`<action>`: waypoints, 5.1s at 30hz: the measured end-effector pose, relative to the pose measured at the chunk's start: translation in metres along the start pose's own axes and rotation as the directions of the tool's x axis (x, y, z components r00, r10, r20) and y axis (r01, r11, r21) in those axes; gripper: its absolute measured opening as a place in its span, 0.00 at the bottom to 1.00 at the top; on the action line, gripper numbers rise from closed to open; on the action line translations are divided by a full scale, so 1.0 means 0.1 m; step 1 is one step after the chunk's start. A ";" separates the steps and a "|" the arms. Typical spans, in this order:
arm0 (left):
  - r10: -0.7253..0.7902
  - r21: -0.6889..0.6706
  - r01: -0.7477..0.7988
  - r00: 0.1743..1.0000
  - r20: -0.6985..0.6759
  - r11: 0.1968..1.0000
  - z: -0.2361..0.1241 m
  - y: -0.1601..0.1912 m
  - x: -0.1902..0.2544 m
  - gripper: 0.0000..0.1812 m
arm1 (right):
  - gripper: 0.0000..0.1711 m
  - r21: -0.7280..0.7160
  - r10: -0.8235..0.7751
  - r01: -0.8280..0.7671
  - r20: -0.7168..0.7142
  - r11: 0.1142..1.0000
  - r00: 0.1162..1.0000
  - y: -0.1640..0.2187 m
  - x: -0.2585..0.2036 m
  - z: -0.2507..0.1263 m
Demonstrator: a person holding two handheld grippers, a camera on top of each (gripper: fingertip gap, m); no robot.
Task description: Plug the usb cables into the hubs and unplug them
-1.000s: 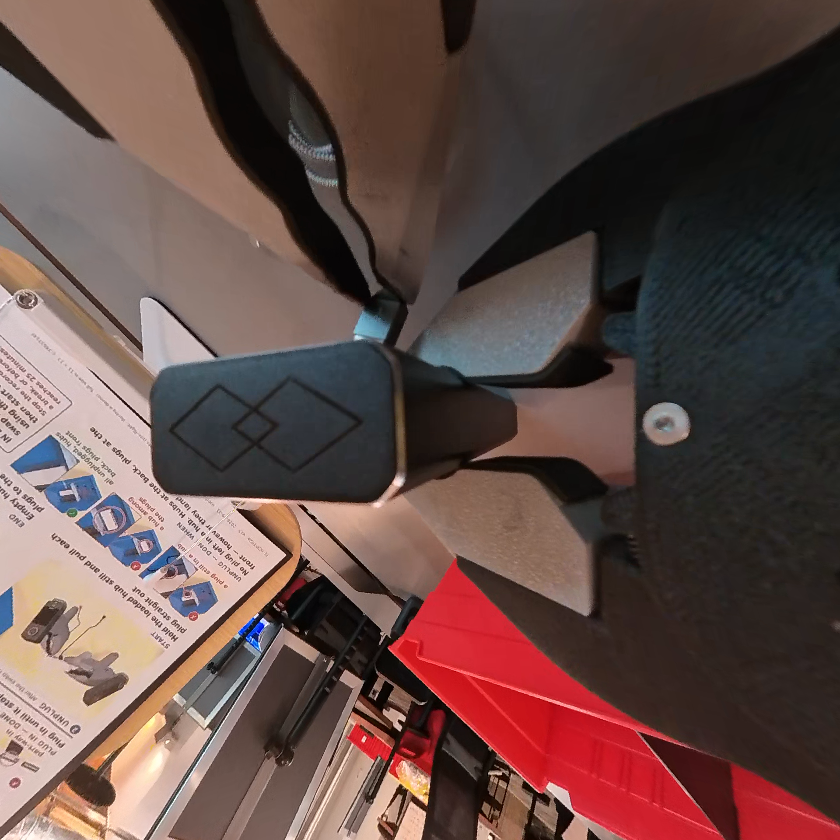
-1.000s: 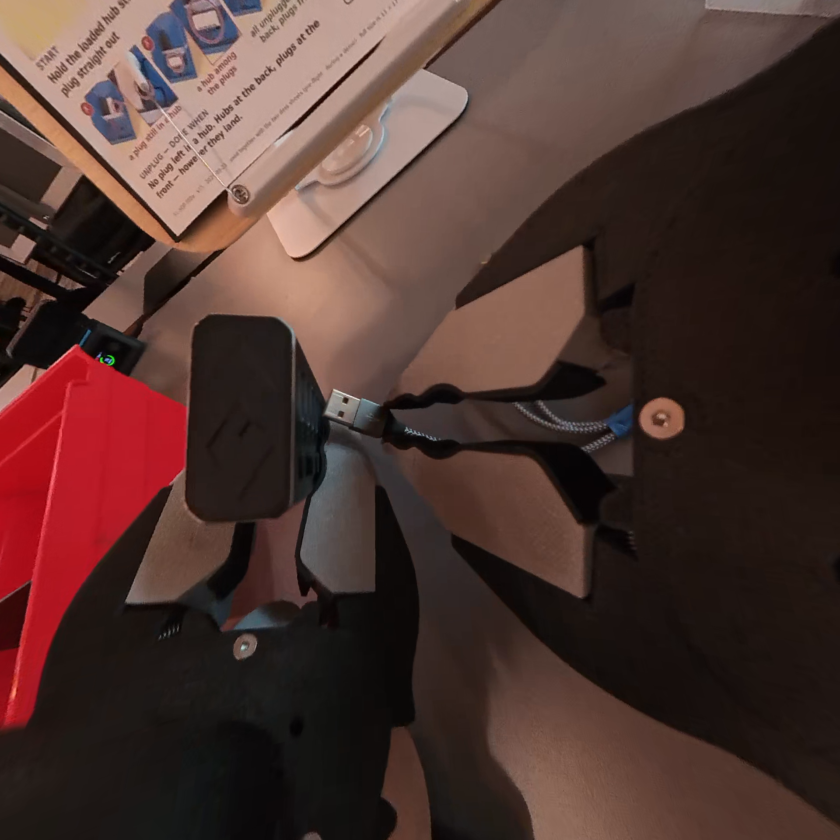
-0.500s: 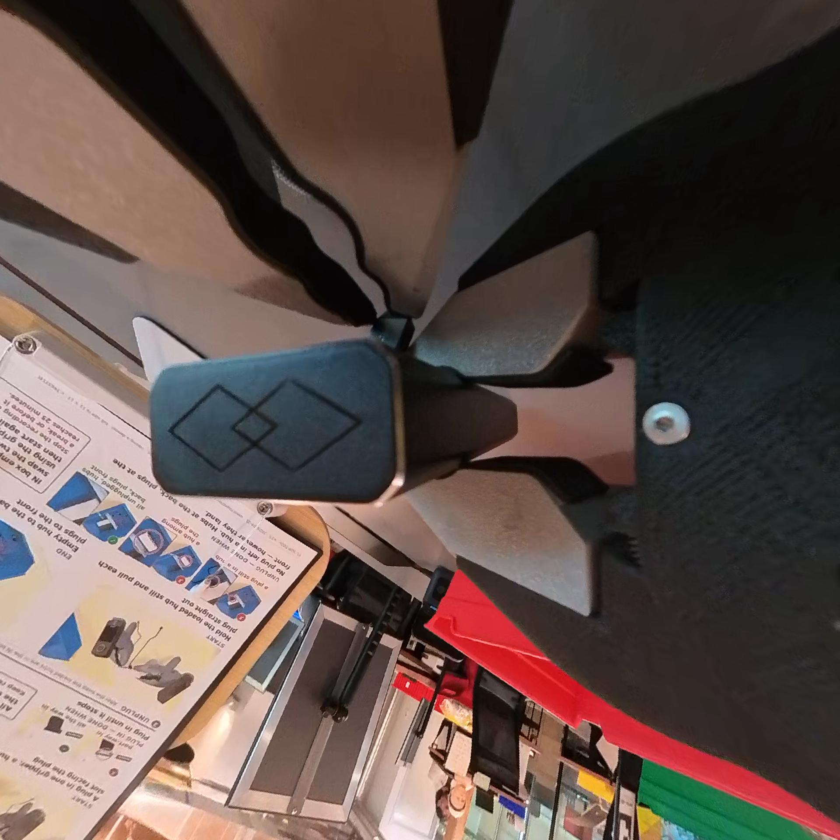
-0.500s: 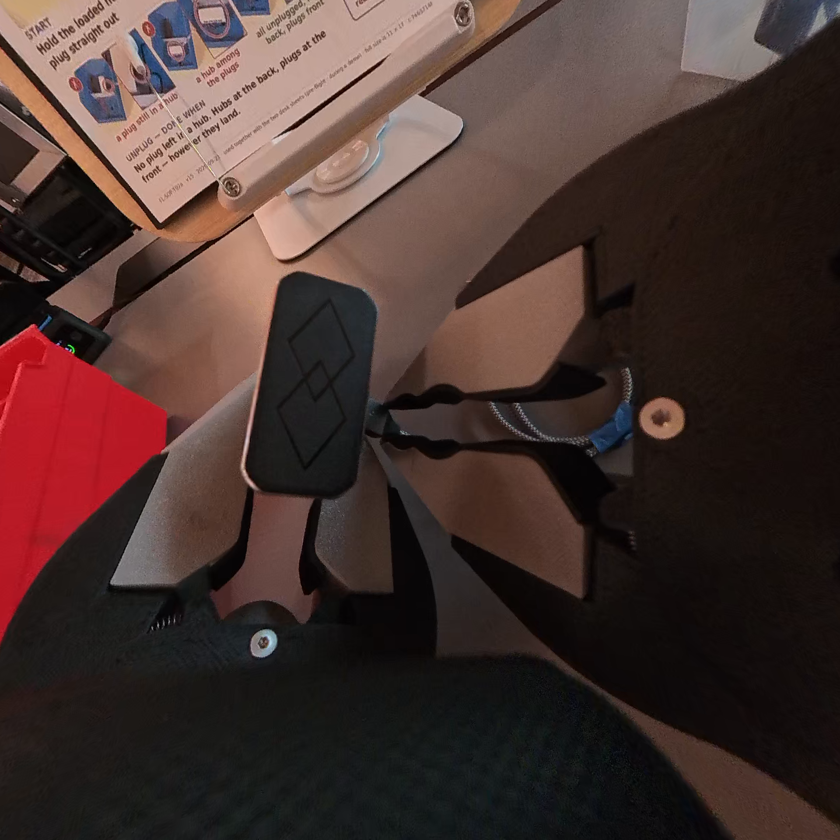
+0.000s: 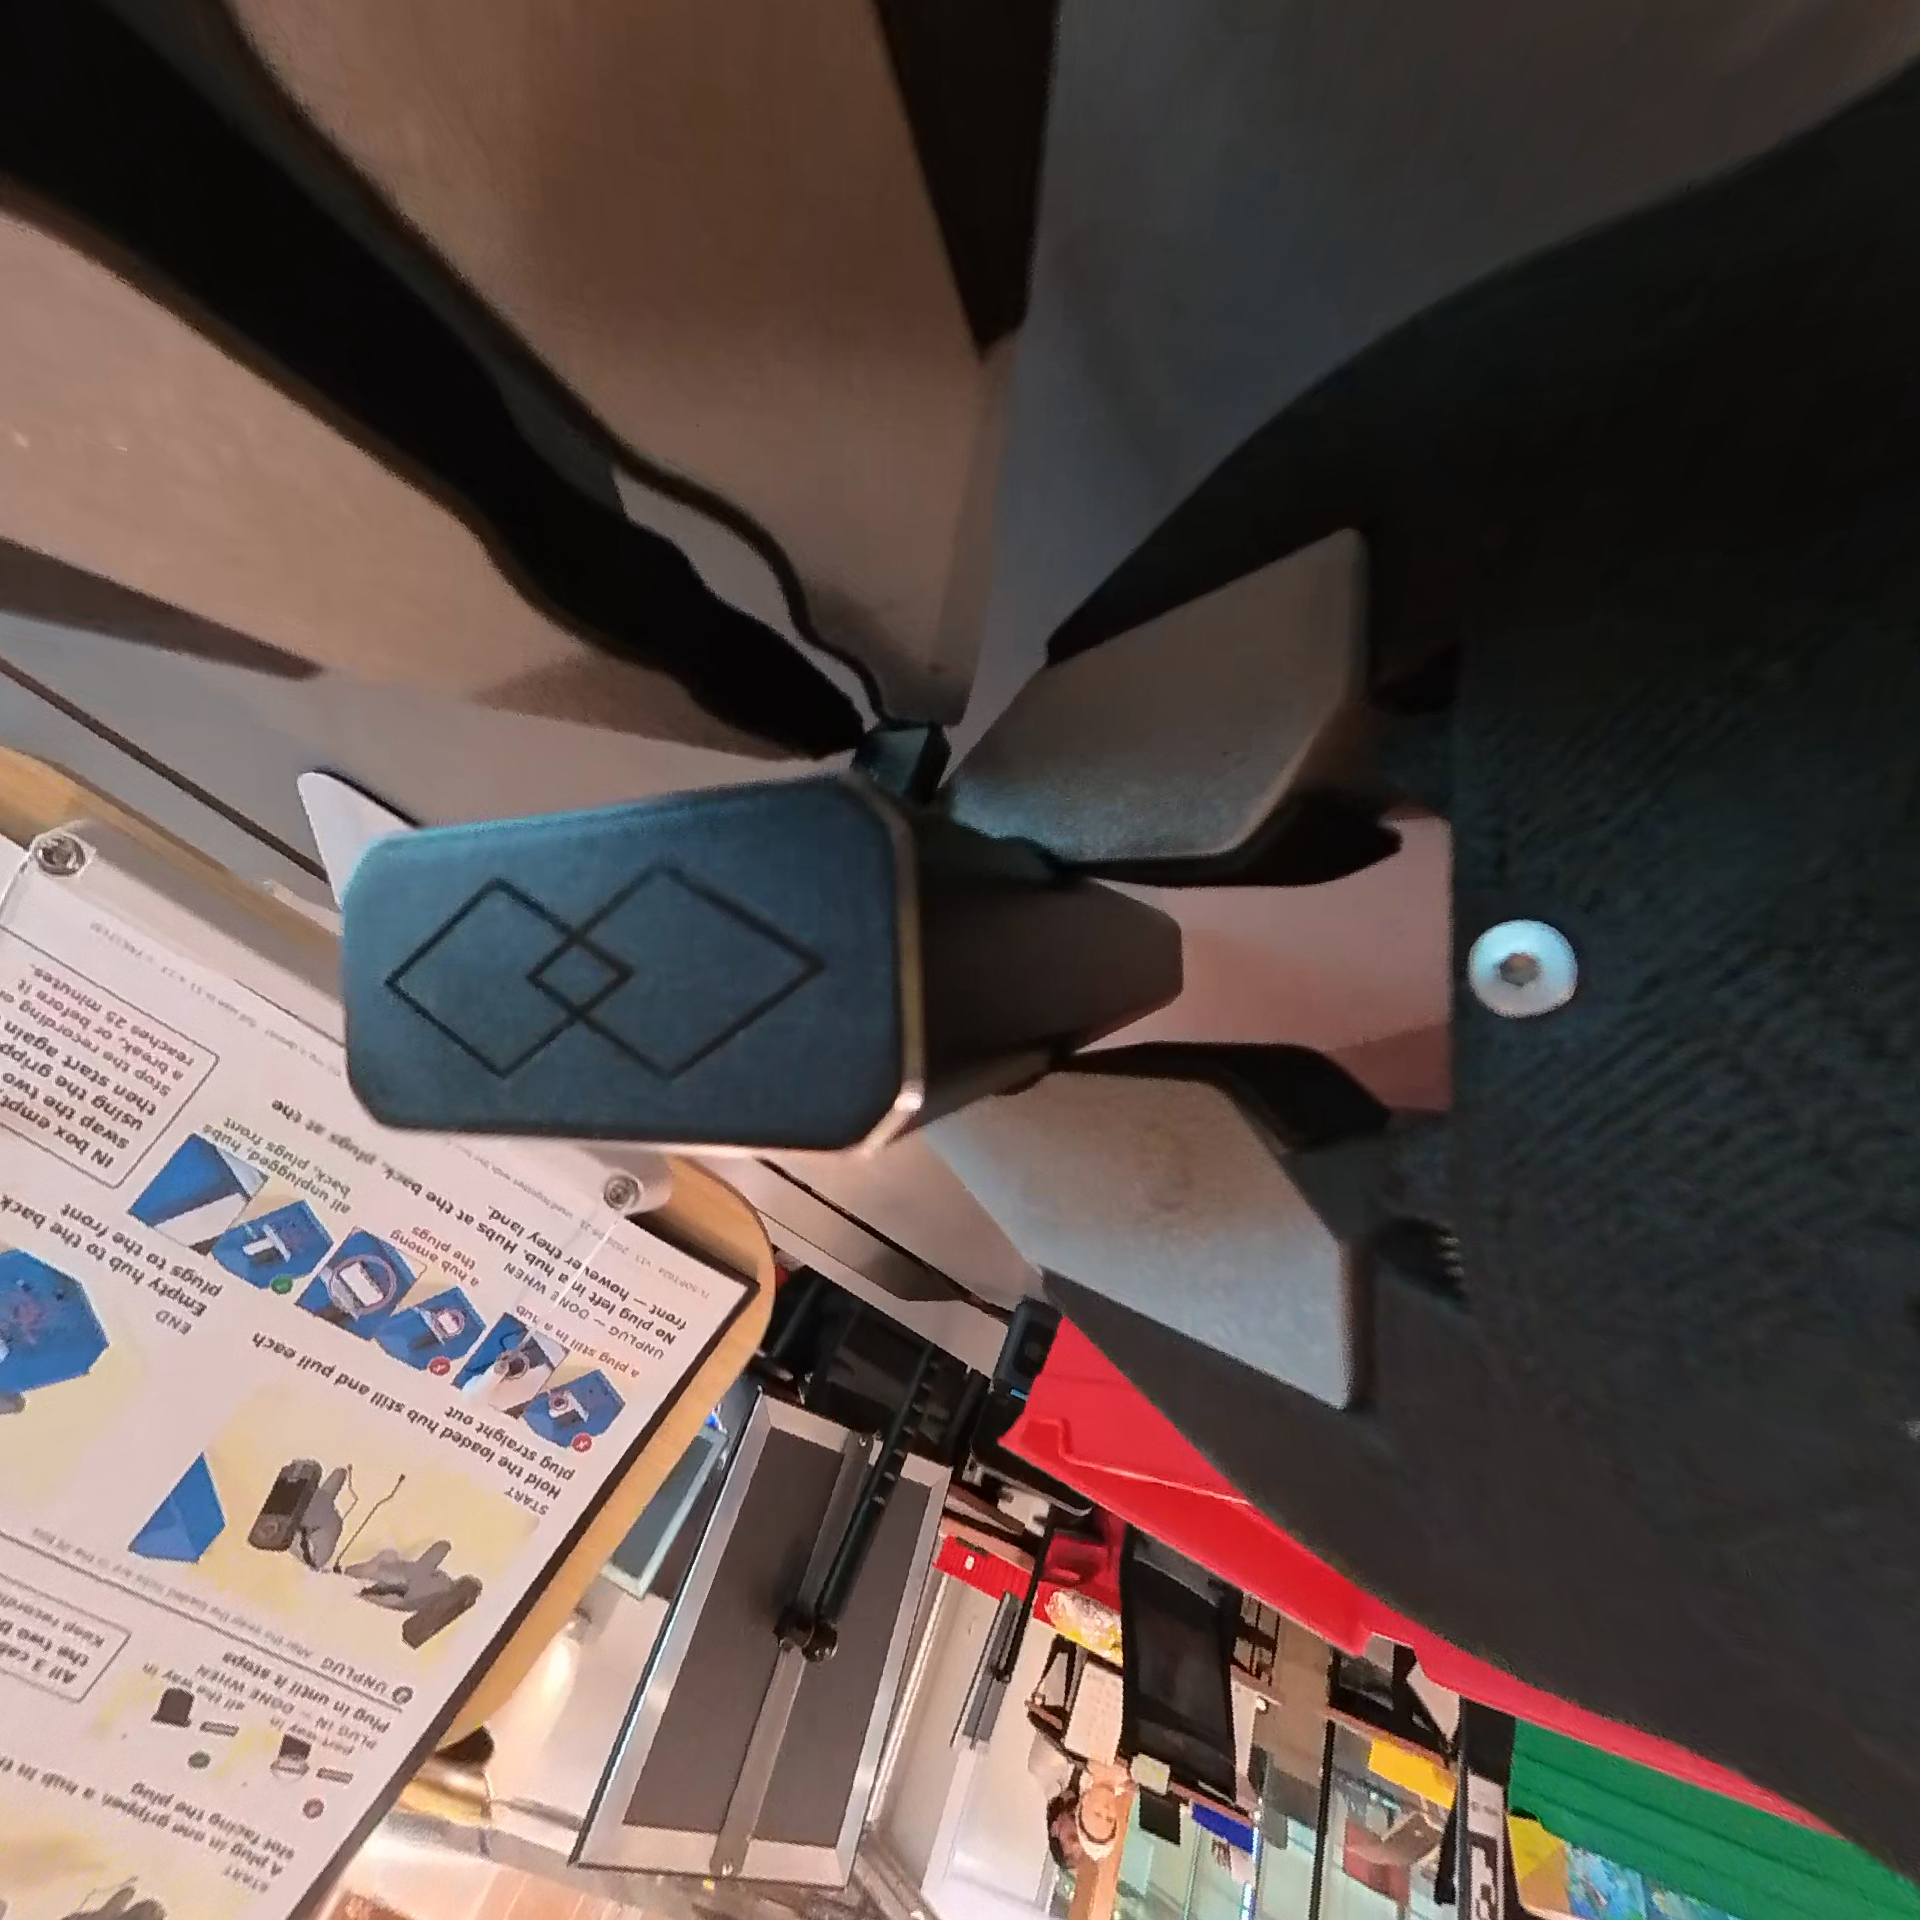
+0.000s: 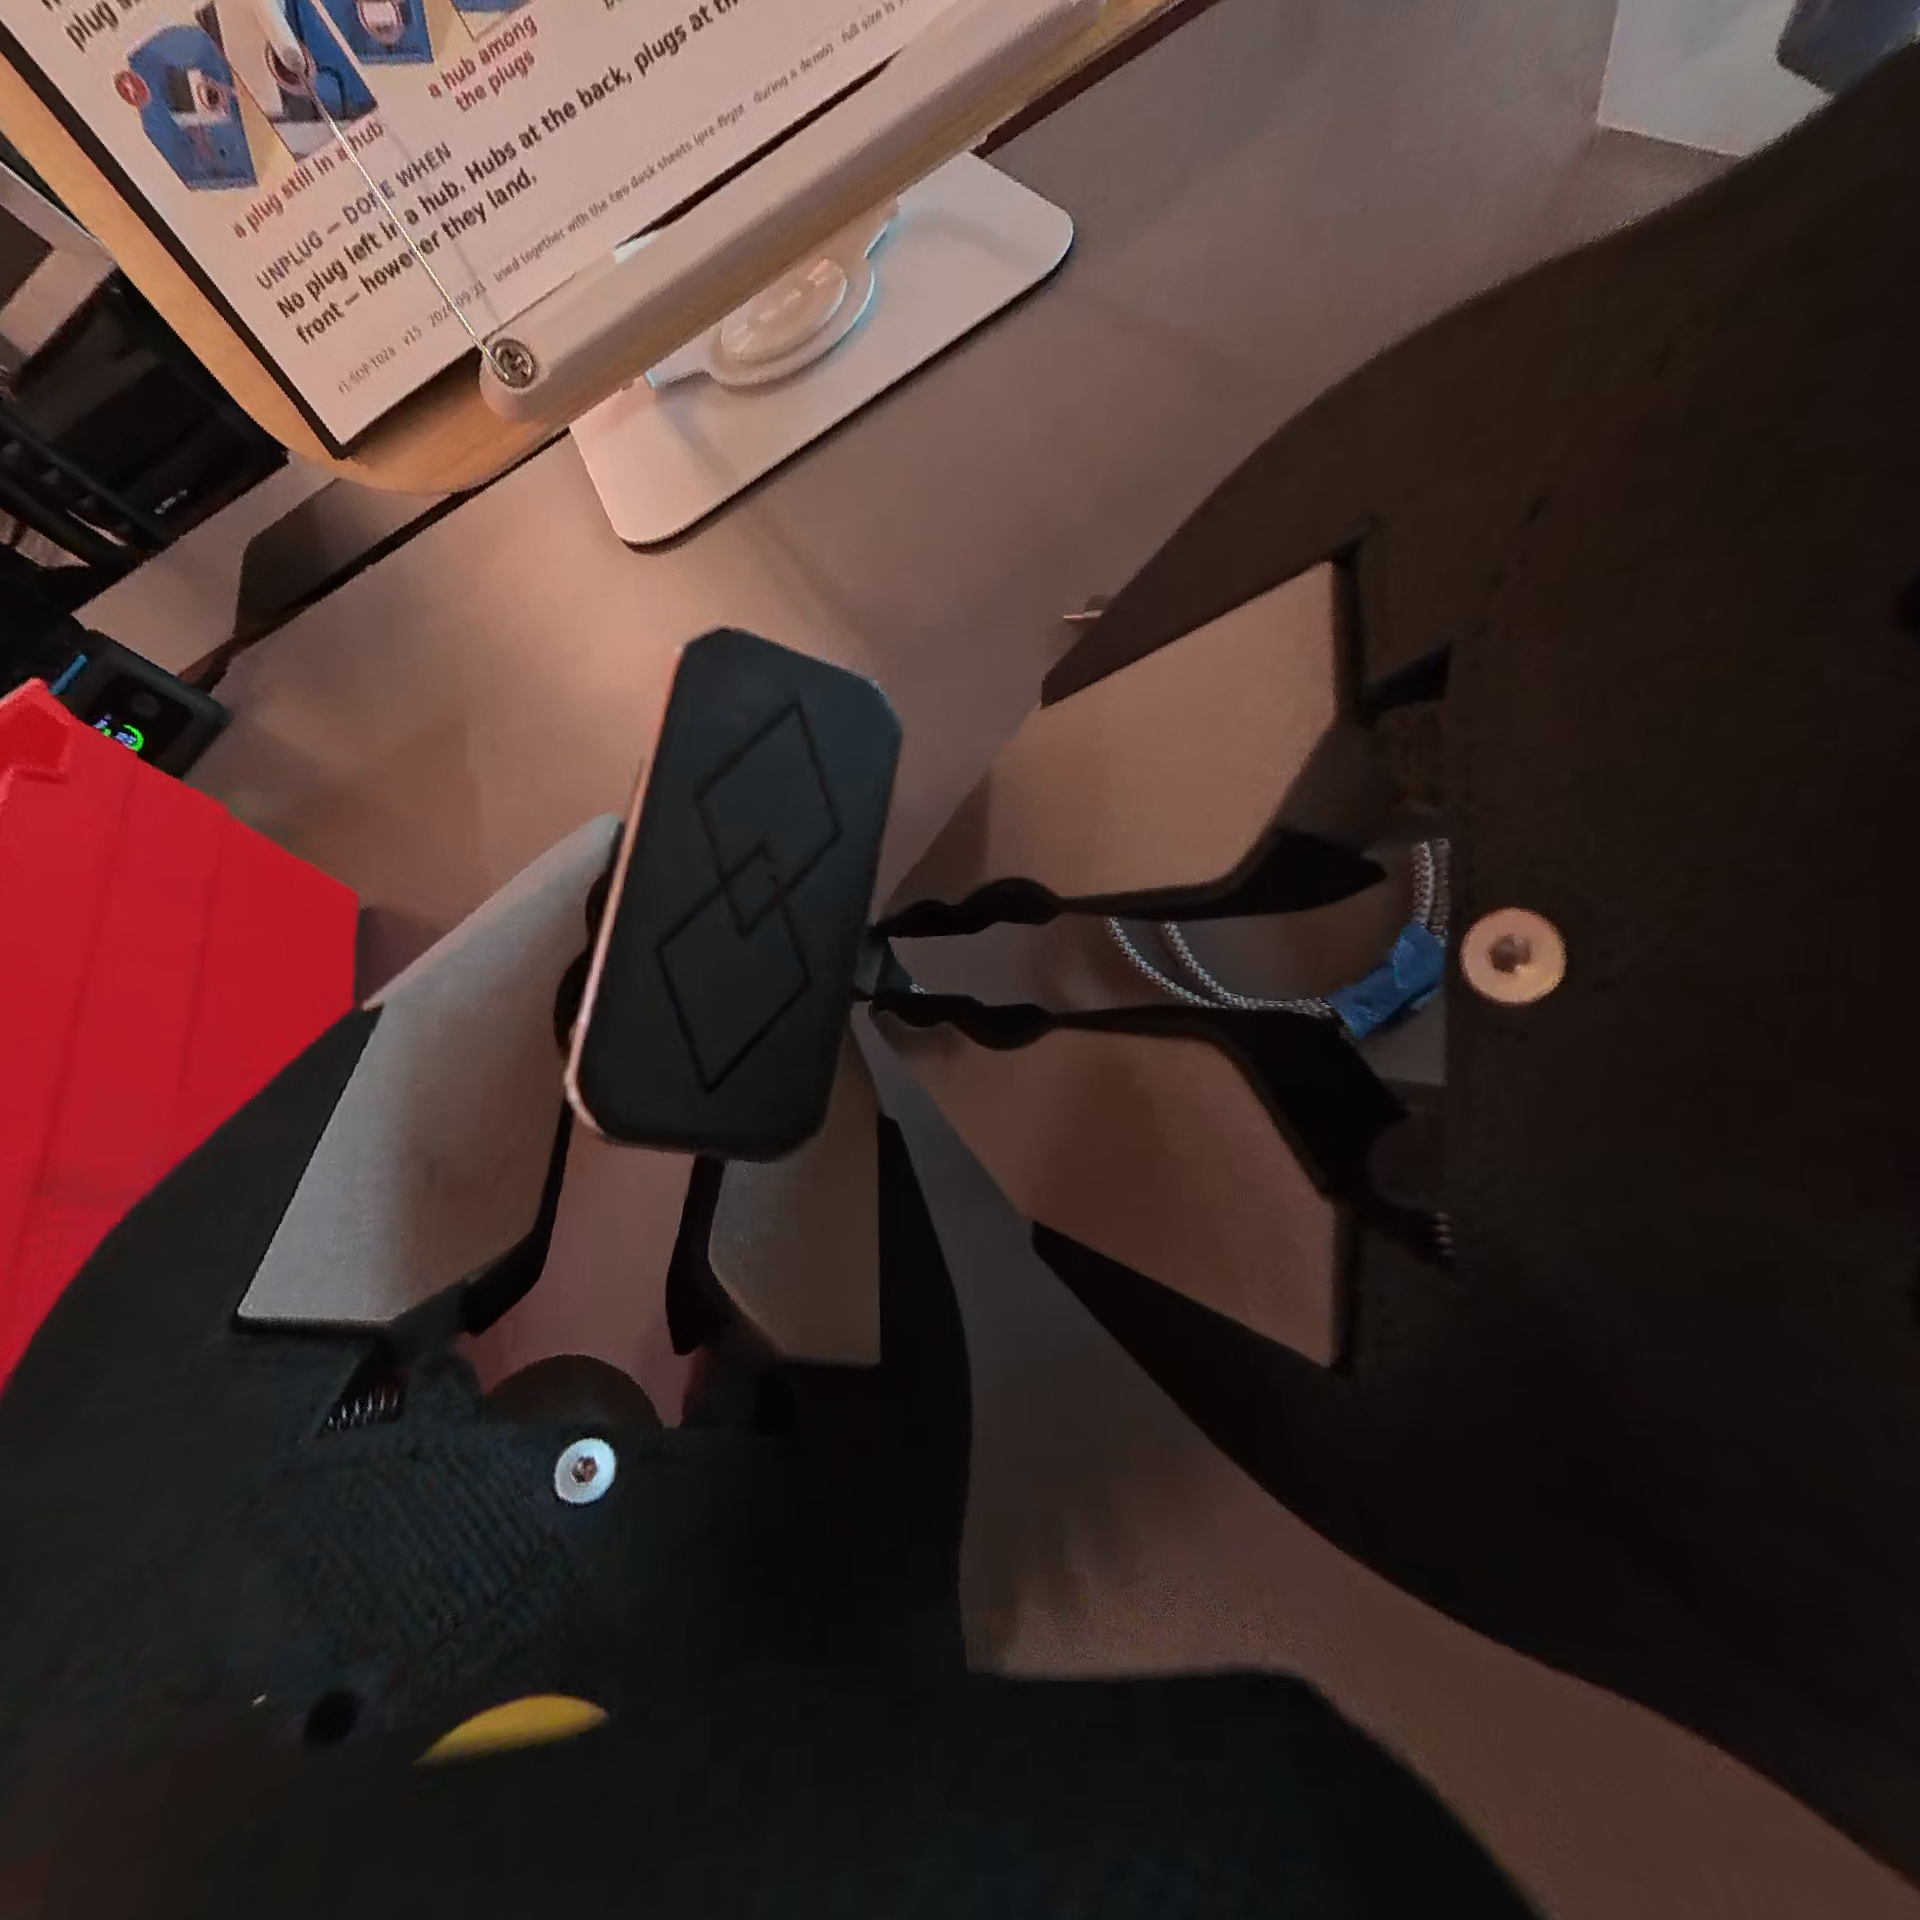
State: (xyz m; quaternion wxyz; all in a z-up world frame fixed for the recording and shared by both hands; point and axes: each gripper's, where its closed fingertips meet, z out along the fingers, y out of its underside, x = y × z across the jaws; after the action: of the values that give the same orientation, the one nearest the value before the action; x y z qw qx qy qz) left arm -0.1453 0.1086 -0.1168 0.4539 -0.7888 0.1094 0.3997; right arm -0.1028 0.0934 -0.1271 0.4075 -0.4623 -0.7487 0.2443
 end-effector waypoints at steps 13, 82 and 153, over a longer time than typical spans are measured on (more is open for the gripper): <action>0.074 -0.049 -0.071 0.996 0.053 0.996 0.00 0.04 -0.05 0.15 | 0.04 0.015 0.025 -0.026 0.048 1.000 0.999 -0.01 -0.01 -0.06; -0.196 -0.015 0.196 0.981 0.000 0.980 -0.03 0.12 -0.16 0.15 | 0.07 -0.117 0.426 -0.412 0.143 0.904 0.893 0.22 -0.13 0.33; -0.109 -0.230 0.051 0.963 -0.246 0.972 -0.34 0.12 0.04 0.15 | 0.01 0.038 0.270 -0.285 0.219 0.958 0.937 -0.38 -0.08 -0.48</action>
State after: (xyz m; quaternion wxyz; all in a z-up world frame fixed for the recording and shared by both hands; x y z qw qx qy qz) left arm -0.1312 0.0754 -0.1188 0.3612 -0.8833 0.0899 0.2849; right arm -0.0794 0.0686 -0.0758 0.3026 -0.5202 -0.7062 0.3729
